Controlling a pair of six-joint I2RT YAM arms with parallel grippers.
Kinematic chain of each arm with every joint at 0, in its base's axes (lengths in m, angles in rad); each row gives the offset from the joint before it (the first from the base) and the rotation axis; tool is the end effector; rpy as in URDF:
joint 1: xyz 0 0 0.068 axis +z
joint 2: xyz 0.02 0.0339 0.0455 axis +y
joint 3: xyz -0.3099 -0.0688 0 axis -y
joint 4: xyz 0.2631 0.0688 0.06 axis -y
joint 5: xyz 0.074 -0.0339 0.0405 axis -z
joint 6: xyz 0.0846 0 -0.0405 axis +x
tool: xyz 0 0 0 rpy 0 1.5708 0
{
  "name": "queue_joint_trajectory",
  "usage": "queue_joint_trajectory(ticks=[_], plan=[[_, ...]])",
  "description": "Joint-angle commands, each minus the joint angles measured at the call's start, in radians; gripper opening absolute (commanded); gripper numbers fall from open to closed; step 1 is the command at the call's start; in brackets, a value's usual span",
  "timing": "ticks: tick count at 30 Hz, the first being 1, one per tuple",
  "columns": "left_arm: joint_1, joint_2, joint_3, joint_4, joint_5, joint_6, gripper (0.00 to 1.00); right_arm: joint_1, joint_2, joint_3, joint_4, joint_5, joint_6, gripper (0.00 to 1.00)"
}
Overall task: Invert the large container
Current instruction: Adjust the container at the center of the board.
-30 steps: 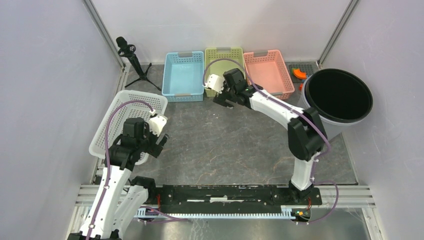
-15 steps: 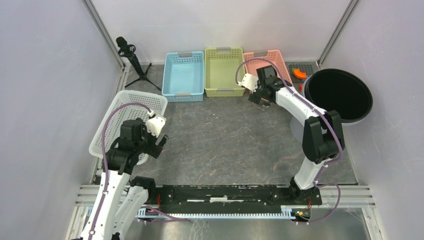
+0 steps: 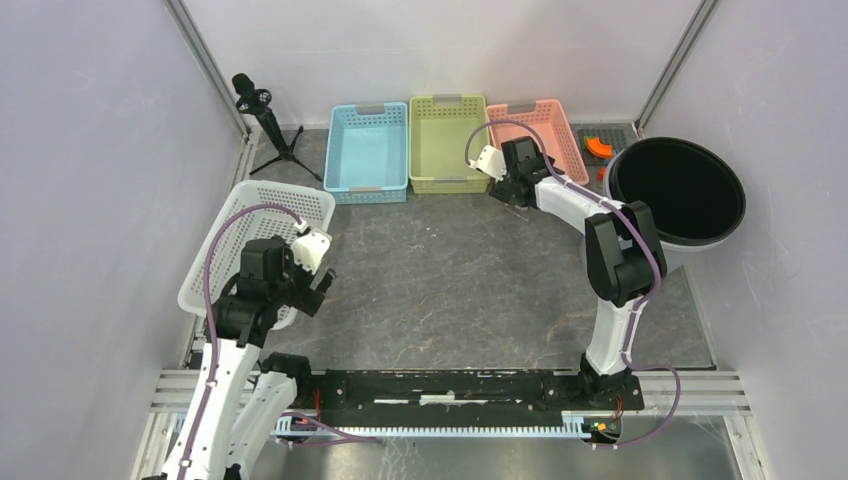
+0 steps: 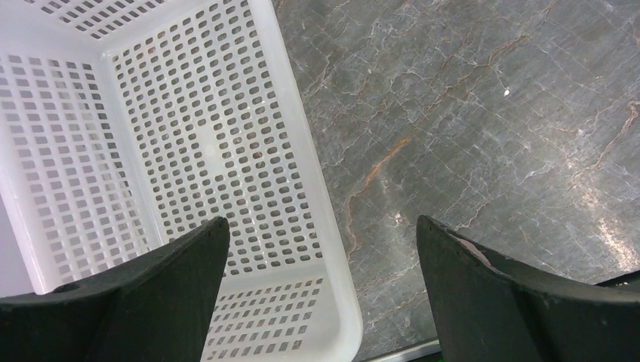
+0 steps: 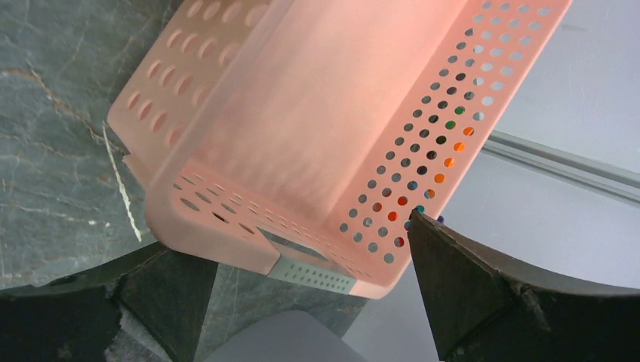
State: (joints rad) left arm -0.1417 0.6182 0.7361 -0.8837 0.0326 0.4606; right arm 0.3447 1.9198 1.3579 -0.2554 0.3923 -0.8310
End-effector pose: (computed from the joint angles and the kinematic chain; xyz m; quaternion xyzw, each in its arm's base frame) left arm 0.1342 -0.0219 0.2737 0.2790 0.8767 0.0474 0.3891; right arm 0.4671 0.1333 0.2043 -0.4461 0.7987 -0.2628 0.3066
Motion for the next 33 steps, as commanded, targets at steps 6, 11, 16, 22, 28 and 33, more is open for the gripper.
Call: queue_joint_trajectory(ticks=[6, 11, 16, 22, 28, 33], plan=[[0.008, 0.005, 0.019, 0.02, 0.017, -0.061, 1.0, 0.003, 0.053, 0.143, 0.105, 0.008, 0.075, 0.98], [0.009, 0.005, 0.019, 0.02, 0.016, -0.06, 1.0, 0.003, 0.081, 0.213, 0.041, -0.018, 0.088, 0.98], [0.01, 0.029, 0.022, 0.018, -0.006, -0.044, 1.0, 0.006, -0.011, 0.115, 0.014, -0.081, 0.057, 0.98], [0.008, 0.107, 0.04, 0.017, -0.099, -0.005, 1.0, 0.024, -0.159, -0.017, -0.071, -0.19, 0.023, 0.98], [0.006, 0.134, 0.053, 0.017, -0.069, 0.001, 1.0, 0.138, -0.28, -0.08, -0.084, -0.3, 0.029, 0.98], [0.006, 0.169, 0.06, 0.002, -0.042, 0.002, 1.0, 0.309, -0.288, -0.057, 0.048, -0.3, 0.092, 0.98]])
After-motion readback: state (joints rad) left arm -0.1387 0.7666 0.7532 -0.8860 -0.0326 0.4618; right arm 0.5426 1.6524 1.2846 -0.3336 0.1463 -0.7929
